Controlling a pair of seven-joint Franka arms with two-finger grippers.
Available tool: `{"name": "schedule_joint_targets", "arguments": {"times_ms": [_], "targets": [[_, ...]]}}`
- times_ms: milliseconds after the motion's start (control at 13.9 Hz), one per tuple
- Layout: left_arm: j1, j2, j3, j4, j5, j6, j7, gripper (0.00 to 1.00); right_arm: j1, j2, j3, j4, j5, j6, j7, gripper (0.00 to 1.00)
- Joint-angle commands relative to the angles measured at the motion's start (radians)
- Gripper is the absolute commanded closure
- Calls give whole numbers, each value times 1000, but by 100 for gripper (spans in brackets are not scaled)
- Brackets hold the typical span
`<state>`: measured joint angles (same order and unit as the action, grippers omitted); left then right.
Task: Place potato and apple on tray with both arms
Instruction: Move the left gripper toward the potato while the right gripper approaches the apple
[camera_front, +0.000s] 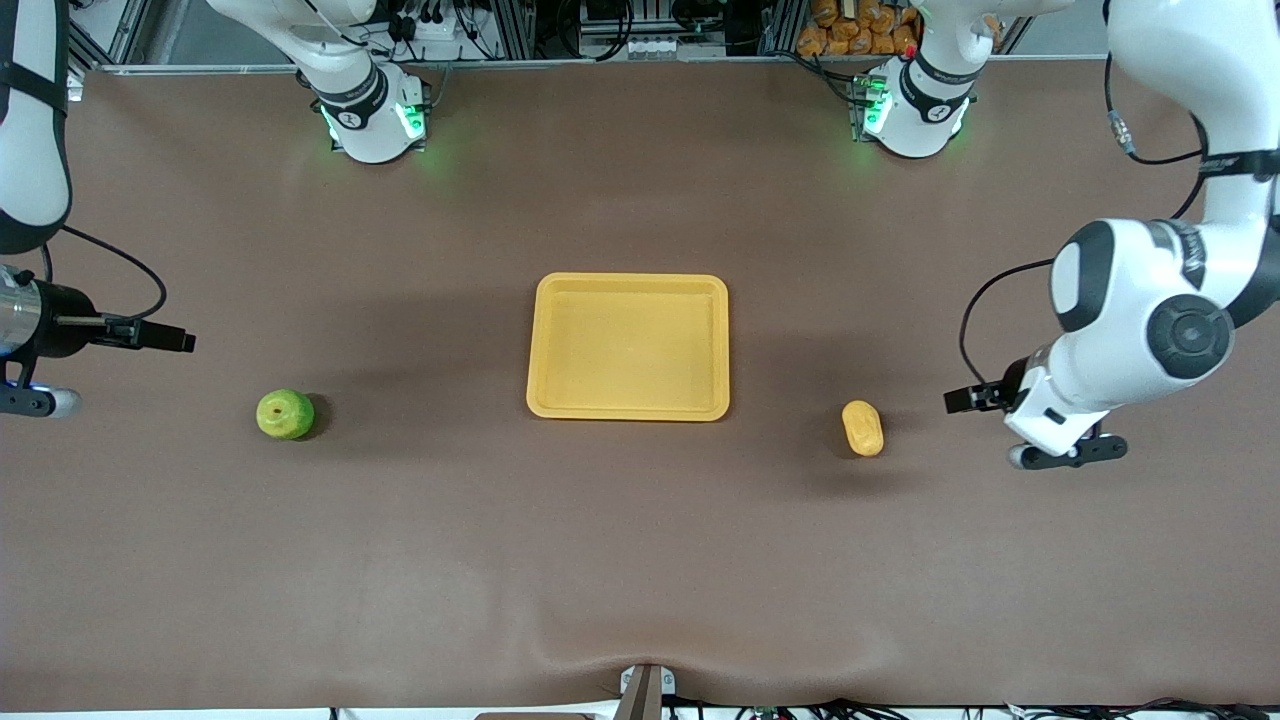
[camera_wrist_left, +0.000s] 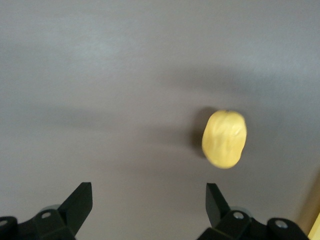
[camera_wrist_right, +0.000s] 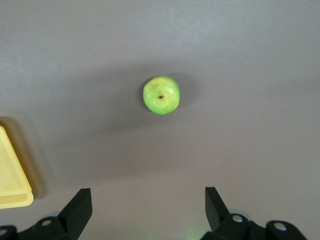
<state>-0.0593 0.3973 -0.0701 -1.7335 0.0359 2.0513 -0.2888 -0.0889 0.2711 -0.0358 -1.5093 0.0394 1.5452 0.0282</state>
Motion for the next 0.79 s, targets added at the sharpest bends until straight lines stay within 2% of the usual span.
{"name": "schedule_joint_targets", "arguments": {"times_ms": [0, 359, 718], "targets": [[-30, 55, -10, 5, -21, 73, -99, 0, -25, 29, 14, 24, -7, 7, 7, 0], [-111, 138, -10, 5, -19, 191, -289, 0, -35, 79, 14, 24, -9, 41, 10, 0], [-155, 199, -8, 5, -4, 257, -377, 0, -46, 148, 14, 24, -6, 96, 13, 0]]}}
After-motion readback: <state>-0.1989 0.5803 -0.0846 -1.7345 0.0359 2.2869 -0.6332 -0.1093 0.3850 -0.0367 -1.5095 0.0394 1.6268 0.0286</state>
